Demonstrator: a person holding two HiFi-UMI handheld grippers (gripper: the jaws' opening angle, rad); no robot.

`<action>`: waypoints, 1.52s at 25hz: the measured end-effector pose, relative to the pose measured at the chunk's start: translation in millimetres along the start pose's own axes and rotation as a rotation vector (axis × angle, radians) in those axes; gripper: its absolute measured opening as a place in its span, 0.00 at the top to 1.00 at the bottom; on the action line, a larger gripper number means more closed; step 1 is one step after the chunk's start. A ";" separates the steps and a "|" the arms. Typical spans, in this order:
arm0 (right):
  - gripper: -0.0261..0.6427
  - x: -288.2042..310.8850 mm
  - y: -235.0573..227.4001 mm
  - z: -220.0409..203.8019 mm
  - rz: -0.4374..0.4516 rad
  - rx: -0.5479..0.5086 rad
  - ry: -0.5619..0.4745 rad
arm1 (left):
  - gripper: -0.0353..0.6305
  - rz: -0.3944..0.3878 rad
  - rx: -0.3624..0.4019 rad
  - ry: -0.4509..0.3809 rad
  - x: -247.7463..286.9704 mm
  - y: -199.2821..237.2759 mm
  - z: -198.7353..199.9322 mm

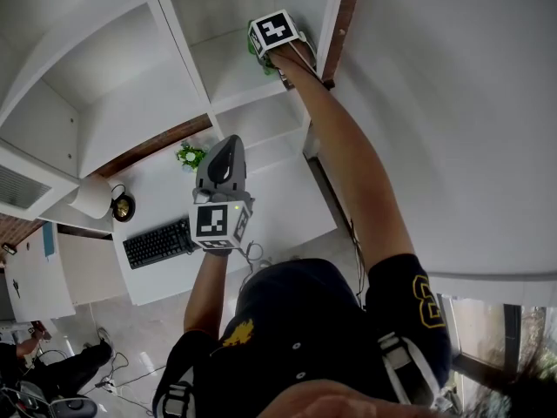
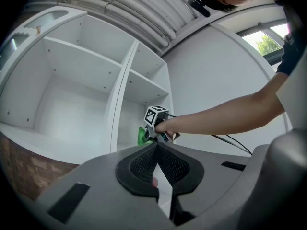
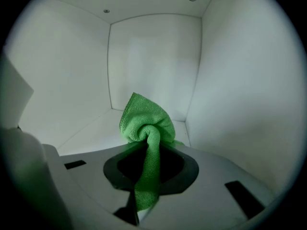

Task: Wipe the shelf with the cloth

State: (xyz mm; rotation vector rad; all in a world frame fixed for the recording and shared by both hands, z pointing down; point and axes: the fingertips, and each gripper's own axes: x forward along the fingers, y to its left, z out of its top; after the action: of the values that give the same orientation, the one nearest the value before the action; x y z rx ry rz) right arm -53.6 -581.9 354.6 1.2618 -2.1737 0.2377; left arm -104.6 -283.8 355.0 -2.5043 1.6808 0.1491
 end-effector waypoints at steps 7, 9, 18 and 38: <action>0.90 -1.3 -21.1 -6.2 -0.057 0.117 0.014 | 0.92 -0.008 -0.003 0.006 -0.9 -3.0 -3.1; 0.90 -1.5 -22.5 -5.2 -0.061 0.120 0.014 | 0.92 -0.009 -0.003 0.002 -0.7 -3.2 -1.9; 0.90 -2.5 -20.7 -3.3 -0.054 0.110 -0.003 | 0.92 0.009 0.003 0.001 -7.0 3.7 -0.9; 0.90 -74.5 135.5 16.4 0.319 -0.128 -0.161 | 0.92 0.006 0.026 0.012 -12.6 -3.6 1.5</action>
State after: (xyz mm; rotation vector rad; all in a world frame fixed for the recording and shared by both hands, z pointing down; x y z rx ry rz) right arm -146.6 -463.0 317.3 0.8871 -2.4822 0.1256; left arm -106.0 -270.6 355.5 -2.4867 1.6843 0.1127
